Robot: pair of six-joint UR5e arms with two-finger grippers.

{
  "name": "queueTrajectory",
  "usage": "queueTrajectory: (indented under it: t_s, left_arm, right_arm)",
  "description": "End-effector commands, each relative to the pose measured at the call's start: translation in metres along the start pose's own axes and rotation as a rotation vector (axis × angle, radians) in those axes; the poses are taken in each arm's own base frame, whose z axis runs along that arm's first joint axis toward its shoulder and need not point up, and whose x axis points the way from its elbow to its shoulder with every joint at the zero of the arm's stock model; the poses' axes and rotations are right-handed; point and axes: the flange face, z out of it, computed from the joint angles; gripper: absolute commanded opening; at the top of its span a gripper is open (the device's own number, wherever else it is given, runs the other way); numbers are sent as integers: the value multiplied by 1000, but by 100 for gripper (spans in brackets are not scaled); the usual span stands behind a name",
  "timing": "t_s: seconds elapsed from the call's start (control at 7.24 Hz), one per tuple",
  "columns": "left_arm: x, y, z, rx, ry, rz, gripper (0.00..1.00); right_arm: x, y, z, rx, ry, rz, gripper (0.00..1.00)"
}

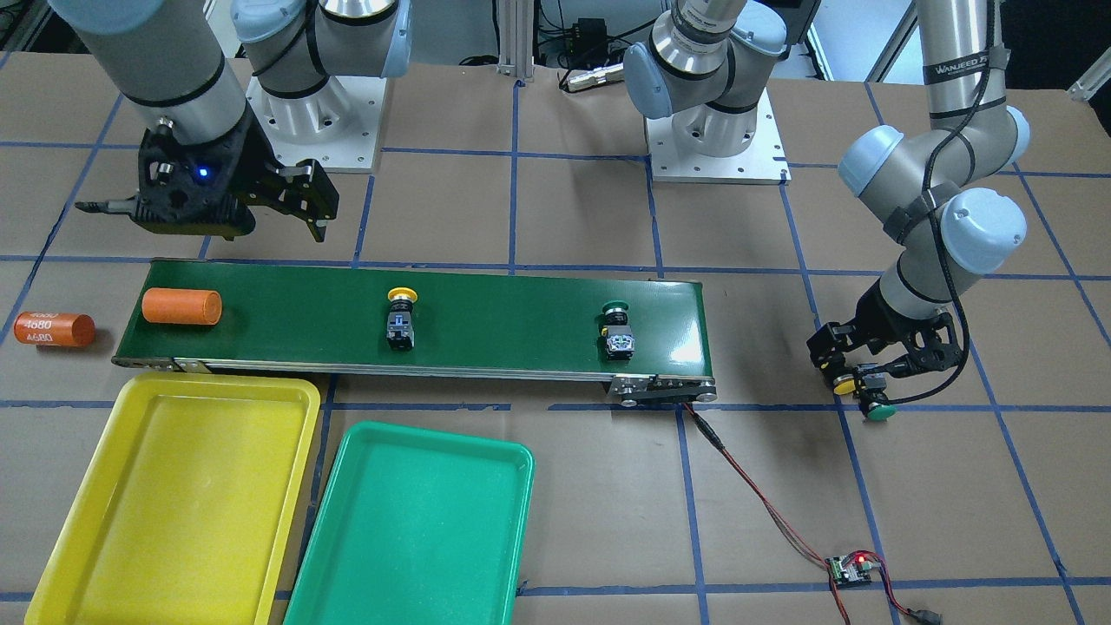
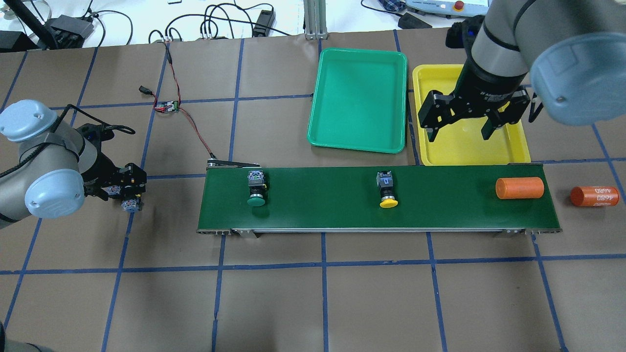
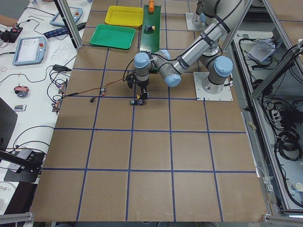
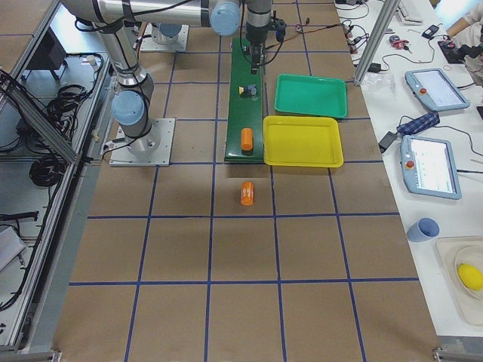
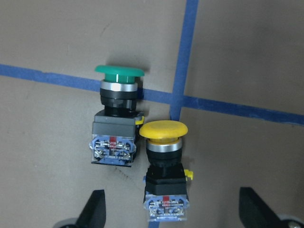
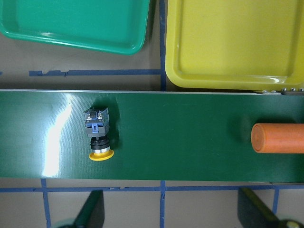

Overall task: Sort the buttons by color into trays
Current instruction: 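Move left gripper to yellow button while right grasps belt's yellow button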

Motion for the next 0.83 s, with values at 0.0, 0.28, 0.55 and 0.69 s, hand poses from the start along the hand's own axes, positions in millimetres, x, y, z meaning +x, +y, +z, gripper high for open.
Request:
queueTrajectory:
  t_s: [0.0, 0.28, 0.55, 0.69]
  left_arm:
    - [0, -2, 16, -29, 7, -12, 80]
    - [-1, -2, 19, -36, 6, -4, 12]
    - [-1, -4, 16, -25, 3, -4, 0]
    - [0, -12, 7, -2, 2, 1, 0]
  right_arm:
    - [0, 6, 76, -26, -8, -3, 100]
    - [-2, 19, 121, 4, -16, -5, 100]
    - [-10, 22, 133, 8, -101, 15, 100]
    - [-12, 20, 141, -7, -103, 31, 100]
